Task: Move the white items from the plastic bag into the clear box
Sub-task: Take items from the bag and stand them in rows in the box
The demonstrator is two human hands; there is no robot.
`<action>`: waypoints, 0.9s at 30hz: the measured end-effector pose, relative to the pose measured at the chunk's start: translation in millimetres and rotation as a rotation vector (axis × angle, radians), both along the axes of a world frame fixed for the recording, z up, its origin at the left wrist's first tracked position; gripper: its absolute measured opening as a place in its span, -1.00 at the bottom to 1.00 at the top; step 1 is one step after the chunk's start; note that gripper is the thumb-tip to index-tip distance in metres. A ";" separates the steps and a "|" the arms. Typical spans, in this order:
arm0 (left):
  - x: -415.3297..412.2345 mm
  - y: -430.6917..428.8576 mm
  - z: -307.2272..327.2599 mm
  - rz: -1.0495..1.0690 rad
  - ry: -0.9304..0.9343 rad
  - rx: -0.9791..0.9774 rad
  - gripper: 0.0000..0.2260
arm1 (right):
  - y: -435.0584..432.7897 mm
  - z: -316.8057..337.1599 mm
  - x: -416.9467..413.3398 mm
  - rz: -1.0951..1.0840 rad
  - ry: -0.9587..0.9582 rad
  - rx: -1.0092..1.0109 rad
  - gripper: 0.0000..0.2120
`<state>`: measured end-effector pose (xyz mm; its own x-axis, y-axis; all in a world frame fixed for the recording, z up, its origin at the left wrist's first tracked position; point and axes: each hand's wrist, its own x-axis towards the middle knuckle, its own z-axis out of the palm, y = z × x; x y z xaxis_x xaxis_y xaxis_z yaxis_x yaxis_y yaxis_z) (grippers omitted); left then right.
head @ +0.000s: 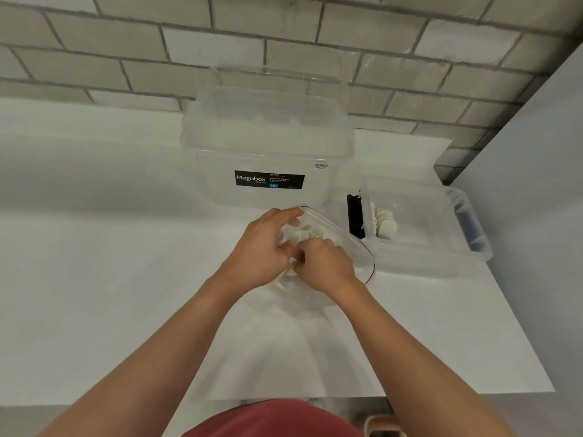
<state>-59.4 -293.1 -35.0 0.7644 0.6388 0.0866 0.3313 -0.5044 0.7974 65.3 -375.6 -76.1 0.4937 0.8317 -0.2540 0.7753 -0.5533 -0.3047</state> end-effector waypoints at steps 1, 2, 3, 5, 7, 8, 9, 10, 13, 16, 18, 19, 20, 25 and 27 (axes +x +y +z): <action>0.3 0.3 0.5 0.002 -0.002 -0.002 -0.49 | -0.8 0.7 -0.7 0.000 -0.022 0.026 -0.90; 0.7 1.3 1.2 0.010 -0.005 -0.004 -0.49 | -1.9 2.9 -0.8 0.011 -0.053 0.050 -0.86; 1.3 2.9 1.8 0.022 -0.009 -0.007 -0.49 | -3.8 7.7 -0.5 0.029 -0.090 0.077 -0.83; 3.3 5.9 2.7 0.043 -0.018 -0.009 -0.49 | -9.3 21.8 0.8 0.082 -0.175 0.140 -0.78; 5.8 8.3 3.0 0.049 -0.016 -0.009 -0.49 | -18.6 38.7 3.9 0.155 -0.225 0.225 -0.74; 7.2 9.1 3.2 0.049 -0.013 -0.008 -0.49 | -24.5 47.4 6.0 0.179 -0.226 0.278 -0.74; 8.6 9.9 3.7 0.049 -0.009 -0.005 -0.49 | -31.0 56.4 8.1 0.180 -0.218 0.328 -0.75; 10.1 10.2 4.0 0.049 -0.004 0.000 -0.49 | -37.9 65.9 11.1 0.157 -0.204 0.373 -0.78; 15.1 11.4 4.8 0.058 0.005 0.008 -0.49 | -56.9 97.3 26.7 -0.010 -0.064 0.543 -0.87; 19.4 11.0 4.6 0.067 0.012 -0.004 -0.49 | -74.4 126.4 54.7 -0.157 0.017 0.739 -0.96; 22.5 9.2 3.9 0.063 0.022 -0.005 -0.49 | -83.3 137.1 79.9 -0.217 -0.009 0.796 -0.98; 24.2 8.5 3.7 0.061 0.025 -0.004 -0.49 | -86.6 139.6 93.2 -0.238 -0.044 0.790 -0.96; 25.7 7.6 3.7 0.060 0.027 -0.004 -0.49 | -88.9 138.9 107.3 -0.256 -0.081 0.766 -0.94; 29.5 5.5 5.5 0.070 0.048 0.007 -0.51 | -89.3 116.6 161.6 -0.288 -0.175 0.546 -0.88; 30.2 4.2 5.8 0.073 0.055 0.010 -0.51 | -85.6 100.6 176.4 -0.249 -0.172 0.404 -0.90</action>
